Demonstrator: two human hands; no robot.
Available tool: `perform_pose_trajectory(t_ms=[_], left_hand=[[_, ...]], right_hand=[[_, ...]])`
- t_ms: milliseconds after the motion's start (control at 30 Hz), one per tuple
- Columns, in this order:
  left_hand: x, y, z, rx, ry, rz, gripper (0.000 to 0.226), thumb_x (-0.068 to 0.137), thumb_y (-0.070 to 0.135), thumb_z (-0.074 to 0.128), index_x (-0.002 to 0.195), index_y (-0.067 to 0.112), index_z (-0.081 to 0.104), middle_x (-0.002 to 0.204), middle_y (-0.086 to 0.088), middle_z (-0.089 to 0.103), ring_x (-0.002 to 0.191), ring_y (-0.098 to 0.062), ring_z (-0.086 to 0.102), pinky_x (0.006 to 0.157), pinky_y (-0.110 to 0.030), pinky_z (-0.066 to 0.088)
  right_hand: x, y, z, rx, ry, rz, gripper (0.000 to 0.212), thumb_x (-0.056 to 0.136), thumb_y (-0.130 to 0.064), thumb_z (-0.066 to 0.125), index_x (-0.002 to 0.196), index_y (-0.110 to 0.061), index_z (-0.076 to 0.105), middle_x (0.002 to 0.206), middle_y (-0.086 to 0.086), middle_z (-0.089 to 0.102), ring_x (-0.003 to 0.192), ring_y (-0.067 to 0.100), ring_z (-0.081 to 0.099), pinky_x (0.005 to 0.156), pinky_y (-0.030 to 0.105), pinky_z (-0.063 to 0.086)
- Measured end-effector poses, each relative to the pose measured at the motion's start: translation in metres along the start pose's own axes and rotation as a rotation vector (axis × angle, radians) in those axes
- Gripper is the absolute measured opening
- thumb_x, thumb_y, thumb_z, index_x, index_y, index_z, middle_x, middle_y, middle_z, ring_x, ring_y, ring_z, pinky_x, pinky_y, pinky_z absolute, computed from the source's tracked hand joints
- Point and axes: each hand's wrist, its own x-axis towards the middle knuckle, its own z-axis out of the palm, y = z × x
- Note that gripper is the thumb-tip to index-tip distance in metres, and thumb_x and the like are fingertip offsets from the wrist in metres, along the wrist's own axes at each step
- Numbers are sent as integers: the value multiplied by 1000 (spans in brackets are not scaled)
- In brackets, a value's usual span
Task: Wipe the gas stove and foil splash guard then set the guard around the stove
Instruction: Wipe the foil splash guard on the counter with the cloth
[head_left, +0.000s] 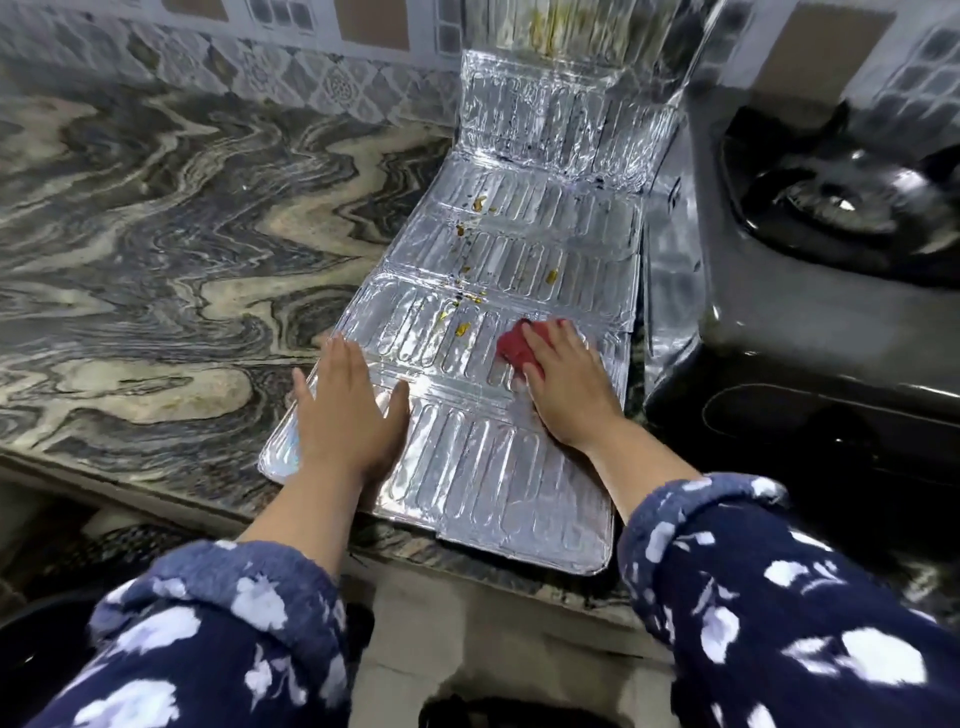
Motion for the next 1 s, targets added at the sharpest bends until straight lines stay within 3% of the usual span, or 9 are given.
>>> perform_pose_trajectory(t_ms=[133, 300, 567, 700, 767, 900, 1000], left_hand=[[0, 0, 2, -15, 23, -5, 80, 94, 56, 15, 152, 4, -1, 161, -8, -10, 148, -18, -12, 119, -49, -4], [1, 0, 4, -12, 41, -13, 80, 93, 57, 13, 152, 5, -2, 161, -8, -9, 148, -18, -13, 120, -48, -4], [-12, -9, 4, -62, 55, -3, 79, 94, 56, 17, 152, 5, 1, 161, -8, -7, 148, -17, -10, 119, -46, -7], [-29, -23, 3, -60, 54, 6, 81, 92, 57, 11, 152, 5, 1, 161, -9, -6, 148, -18, -10, 119, -46, -6], [-33, -26, 1, -58, 35, 2, 81, 90, 57, 7, 152, 5, -1, 161, -9, -8, 148, -18, -11, 119, -46, -6], [-31, -25, 1, -63, 41, -1, 90, 79, 57, -8, 152, 6, 0, 161, -8, -7, 148, -18, -10, 118, -46, -6], [-32, -26, 3, -62, 59, -3, 86, 81, 56, -5, 152, 7, -2, 161, -6, -10, 148, -16, -13, 118, -44, -9]], right_hand=[[47, 4, -5, -20, 11, 112, 53, 101, -39, 16, 152, -26, 6, 161, 8, 3, 148, 27, -3, 117, 47, -6], [76, 0, -7, -16, 28, 168, 54, 101, -41, 17, 152, -26, 8, 161, 10, 4, 148, 29, -1, 120, 47, 2], [25, -34, 7, 50, 51, 90, 53, 101, -39, 22, 151, -26, 11, 161, 9, 3, 148, 26, -2, 121, 42, 3], [-17, -79, 18, 97, 108, 117, 55, 101, -38, 22, 152, -28, 4, 161, 9, -3, 148, 25, -5, 117, 37, -6], [-35, -109, 22, 141, 106, 60, 53, 101, -38, 22, 152, -29, 7, 160, 8, -5, 148, 26, -5, 116, 36, -8], [-10, -133, 29, 134, 6, -209, 56, 92, -46, 12, 144, -38, 33, 159, 5, 17, 148, 29, 6, 120, 44, 5], [35, -125, 23, 95, -41, -264, 44, 100, -39, 23, 143, -42, 32, 159, 0, 17, 148, 25, 5, 120, 45, 4]])
